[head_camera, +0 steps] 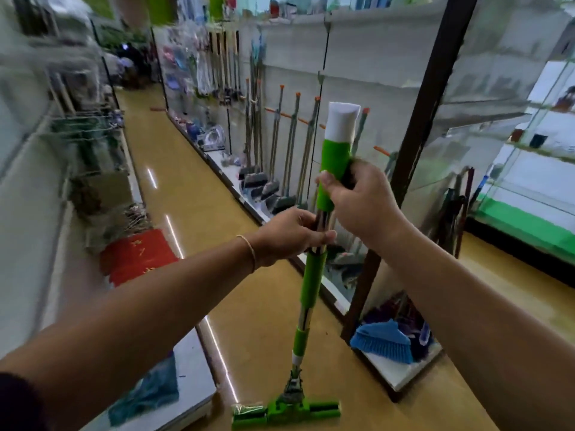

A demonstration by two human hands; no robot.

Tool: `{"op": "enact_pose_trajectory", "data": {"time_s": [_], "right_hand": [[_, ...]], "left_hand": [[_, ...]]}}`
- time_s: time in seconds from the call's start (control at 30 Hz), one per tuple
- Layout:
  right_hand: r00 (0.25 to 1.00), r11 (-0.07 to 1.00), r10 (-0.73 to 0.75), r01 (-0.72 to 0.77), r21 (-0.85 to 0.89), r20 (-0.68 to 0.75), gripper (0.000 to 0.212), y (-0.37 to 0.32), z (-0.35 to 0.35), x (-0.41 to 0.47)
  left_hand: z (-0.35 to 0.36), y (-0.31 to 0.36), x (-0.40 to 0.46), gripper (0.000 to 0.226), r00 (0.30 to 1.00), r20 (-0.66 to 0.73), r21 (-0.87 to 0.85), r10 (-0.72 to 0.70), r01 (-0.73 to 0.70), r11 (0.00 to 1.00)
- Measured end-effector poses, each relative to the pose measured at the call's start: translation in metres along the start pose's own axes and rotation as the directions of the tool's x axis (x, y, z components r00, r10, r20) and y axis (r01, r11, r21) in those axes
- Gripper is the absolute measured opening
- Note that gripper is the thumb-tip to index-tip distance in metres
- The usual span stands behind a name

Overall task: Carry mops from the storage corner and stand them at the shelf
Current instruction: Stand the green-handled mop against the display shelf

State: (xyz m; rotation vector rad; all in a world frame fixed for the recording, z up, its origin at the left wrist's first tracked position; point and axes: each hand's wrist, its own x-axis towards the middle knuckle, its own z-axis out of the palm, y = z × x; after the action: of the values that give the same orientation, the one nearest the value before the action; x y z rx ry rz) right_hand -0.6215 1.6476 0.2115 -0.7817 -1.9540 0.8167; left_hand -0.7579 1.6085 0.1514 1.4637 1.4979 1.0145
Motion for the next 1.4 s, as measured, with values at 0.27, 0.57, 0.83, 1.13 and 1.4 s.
{"op": "enact_pose_trajectory", "data": {"time_s": [0.27, 0.57, 0.83, 1.13, 1.4], "right_hand": [[0.993, 0.991, -0.083, 0.073, 0.115, 0.084, 0.007, 0.027, 0.049, 0.086], [0.982, 0.981, -0.119, 0.093, 0.172, 0.146, 0.014, 0.060, 0.110, 0.196], [0.958, 0.966, -0.194, 0.149, 0.210, 0.212, 0.017, 0.053, 0.171, 0.296], [0.877, 0.917, -0.317, 0.188, 0.350, 0.360, 0.007, 0.041, 0.253, 0.379], [0.739, 0.834, -0.463, 0.176, 0.523, 0.490, 0.006, 0.034, 0.332, 0.437]], "left_hand": [[-0.052, -0.015, 0.058, 0.022, 0.977, -0.205, 0.011, -0.064, 0.067, 0.998], [-0.142, -0.059, 0.145, 0.026, 0.969, -0.244, -0.012, -0.031, 0.029, 1.000], [-0.250, -0.080, 0.199, 0.041, 0.981, -0.193, -0.107, -0.005, -0.016, 0.994], [-0.335, -0.100, 0.208, 0.036, 0.893, -0.440, -0.102, -0.089, 0.049, 0.994], [-0.391, -0.118, 0.208, 0.029, 0.674, -0.697, -0.141, -0.244, 0.205, 0.969]]}}
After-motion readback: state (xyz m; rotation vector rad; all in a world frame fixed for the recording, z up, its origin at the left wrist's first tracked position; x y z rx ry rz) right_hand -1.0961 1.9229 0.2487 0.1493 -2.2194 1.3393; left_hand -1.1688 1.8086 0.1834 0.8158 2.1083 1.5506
